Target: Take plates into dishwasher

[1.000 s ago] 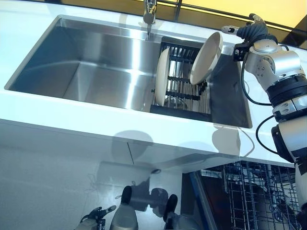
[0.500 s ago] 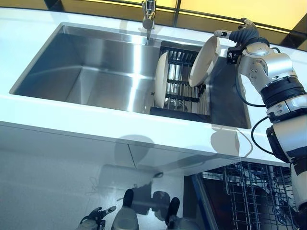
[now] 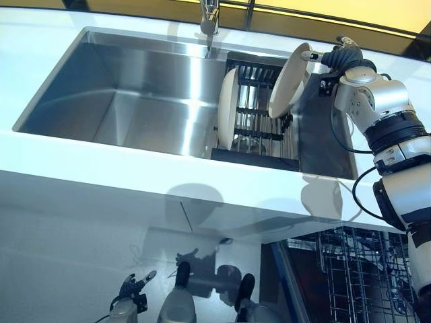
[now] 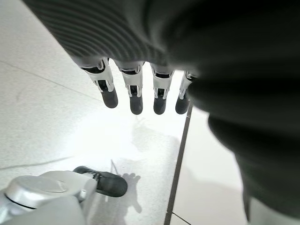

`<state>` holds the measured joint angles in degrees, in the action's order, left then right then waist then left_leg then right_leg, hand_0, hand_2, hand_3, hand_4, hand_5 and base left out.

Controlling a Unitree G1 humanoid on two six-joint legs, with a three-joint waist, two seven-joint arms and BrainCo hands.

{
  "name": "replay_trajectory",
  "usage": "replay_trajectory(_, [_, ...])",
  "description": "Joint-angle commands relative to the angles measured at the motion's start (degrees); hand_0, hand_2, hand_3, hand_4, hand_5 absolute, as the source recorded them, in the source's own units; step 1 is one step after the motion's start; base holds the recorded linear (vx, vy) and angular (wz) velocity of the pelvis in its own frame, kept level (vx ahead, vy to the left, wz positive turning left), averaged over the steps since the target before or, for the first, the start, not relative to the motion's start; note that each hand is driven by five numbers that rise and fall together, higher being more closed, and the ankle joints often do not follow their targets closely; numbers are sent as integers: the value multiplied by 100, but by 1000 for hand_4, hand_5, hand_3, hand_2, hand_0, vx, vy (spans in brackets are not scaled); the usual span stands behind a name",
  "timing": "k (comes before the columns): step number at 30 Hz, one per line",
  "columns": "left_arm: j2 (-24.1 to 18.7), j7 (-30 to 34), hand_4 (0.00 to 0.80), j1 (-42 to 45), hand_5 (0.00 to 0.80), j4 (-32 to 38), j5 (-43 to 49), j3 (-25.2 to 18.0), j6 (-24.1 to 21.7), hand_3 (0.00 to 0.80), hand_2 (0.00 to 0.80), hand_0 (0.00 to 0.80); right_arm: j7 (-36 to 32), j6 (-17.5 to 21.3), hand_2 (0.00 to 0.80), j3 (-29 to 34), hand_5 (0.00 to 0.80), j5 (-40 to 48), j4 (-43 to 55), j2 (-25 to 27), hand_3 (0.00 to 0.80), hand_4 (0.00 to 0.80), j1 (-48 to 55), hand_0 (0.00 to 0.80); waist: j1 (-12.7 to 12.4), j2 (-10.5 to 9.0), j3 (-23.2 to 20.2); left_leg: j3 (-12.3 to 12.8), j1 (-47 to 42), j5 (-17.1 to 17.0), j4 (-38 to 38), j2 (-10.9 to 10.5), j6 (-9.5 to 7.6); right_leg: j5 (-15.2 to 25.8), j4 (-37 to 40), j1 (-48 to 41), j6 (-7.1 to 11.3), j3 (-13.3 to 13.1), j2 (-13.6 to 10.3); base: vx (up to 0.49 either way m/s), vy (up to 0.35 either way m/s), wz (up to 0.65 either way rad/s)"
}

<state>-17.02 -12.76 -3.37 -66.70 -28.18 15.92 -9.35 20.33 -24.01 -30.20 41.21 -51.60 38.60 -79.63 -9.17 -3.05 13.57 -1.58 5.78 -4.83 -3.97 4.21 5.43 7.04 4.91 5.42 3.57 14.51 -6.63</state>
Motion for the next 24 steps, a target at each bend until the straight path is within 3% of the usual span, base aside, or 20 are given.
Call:
replay_trajectory(1, [-166, -192, 0, -253, 0, -97, 269, 193, -185, 0, 0, 0, -66, 74, 0, -369, 0, -111, 4, 275, 0, 0, -467, 0, -96, -228, 255, 40, 203, -67, -103, -116, -61, 107, 9, 7, 382, -30, -396, 0, 0, 0])
replay_trajectory(24, [-178, -40, 0, -185, 0, -204, 112, 290, -97, 0, 0, 0, -256, 161, 0, -447, 0, -157, -234, 316, 0, 0, -574, 0, -154, -208, 444, 12, 250, -82, -103, -138, -85, 126, 9, 43, 373, -4, -401, 0, 0, 0])
